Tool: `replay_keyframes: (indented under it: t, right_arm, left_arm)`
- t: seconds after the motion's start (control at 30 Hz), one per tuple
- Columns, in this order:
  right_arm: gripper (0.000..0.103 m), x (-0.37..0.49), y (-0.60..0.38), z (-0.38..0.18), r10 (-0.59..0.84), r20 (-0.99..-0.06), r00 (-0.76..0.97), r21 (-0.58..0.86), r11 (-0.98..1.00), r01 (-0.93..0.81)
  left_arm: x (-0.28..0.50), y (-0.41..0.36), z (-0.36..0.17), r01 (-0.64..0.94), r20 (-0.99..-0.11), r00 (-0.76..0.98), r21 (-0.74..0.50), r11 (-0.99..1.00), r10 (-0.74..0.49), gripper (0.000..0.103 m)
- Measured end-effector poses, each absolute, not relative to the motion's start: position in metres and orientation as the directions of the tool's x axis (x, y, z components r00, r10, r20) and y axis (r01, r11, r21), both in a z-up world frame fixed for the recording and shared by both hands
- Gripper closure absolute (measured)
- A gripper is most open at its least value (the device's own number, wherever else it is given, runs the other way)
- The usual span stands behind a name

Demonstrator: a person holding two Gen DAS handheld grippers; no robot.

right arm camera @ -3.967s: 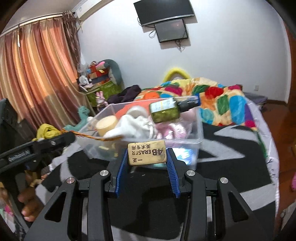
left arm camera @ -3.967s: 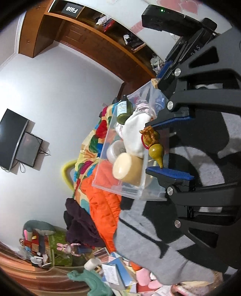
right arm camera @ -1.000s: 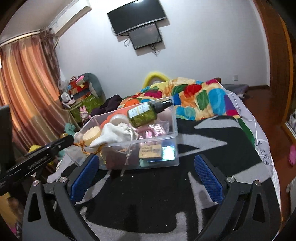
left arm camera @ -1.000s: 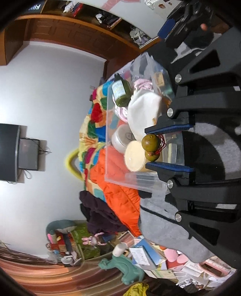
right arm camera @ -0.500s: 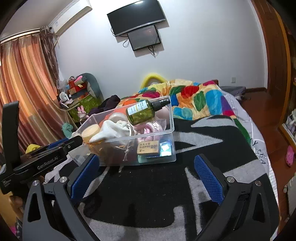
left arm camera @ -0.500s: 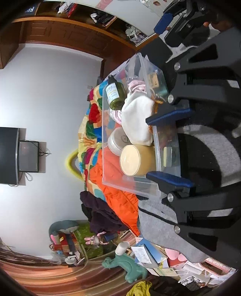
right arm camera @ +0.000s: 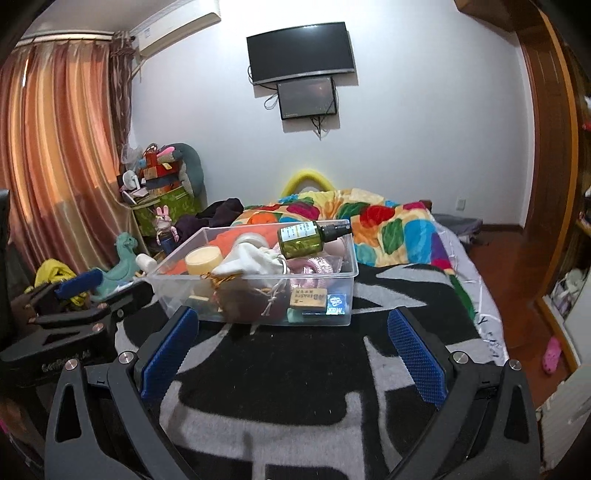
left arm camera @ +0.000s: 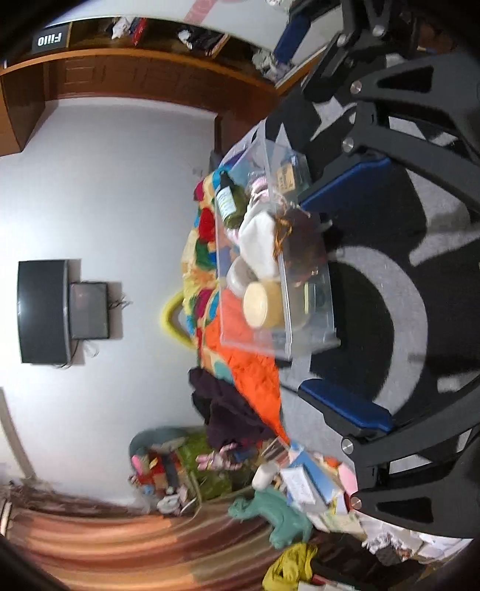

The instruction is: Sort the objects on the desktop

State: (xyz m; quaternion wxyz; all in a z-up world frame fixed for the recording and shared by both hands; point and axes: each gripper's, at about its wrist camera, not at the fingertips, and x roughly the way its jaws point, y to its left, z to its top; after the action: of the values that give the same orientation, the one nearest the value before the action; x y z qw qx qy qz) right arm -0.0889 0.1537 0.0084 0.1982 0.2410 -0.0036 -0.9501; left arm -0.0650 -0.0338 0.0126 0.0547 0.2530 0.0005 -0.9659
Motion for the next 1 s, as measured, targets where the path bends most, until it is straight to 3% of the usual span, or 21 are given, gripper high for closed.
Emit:
replay_keyframes:
  t: [0.33, 0.53, 1.0]
  right_arm:
    - [0.001, -0.049, 0.170, 0.016, -0.361, -0.416, -0.835, 0.084, -0.929, 0.360]
    - [0.001, -0.035, 0.174, 0.016, -0.325, -0.407, -0.854, 0.045, -0.941, 0.336]
    - [0.001, -0.024, 0.183, 0.012, -0.312, -0.403, -0.861, 0.030, -0.944, 0.328]
  left_arm:
    - [-0.024, -0.018, 0.011, 0.073, -0.438, -0.898, -0.043, -0.996, -0.047, 0.011]
    - [-0.006, -0.006, 0.005, 0.114, -0.421, -0.903, -0.036, -0.993, -0.089, 0.011]
    - [0.002, -0.002, 0.004, 0.083, -0.414, -0.910, -0.101, -0.991, -0.034, 0.011]
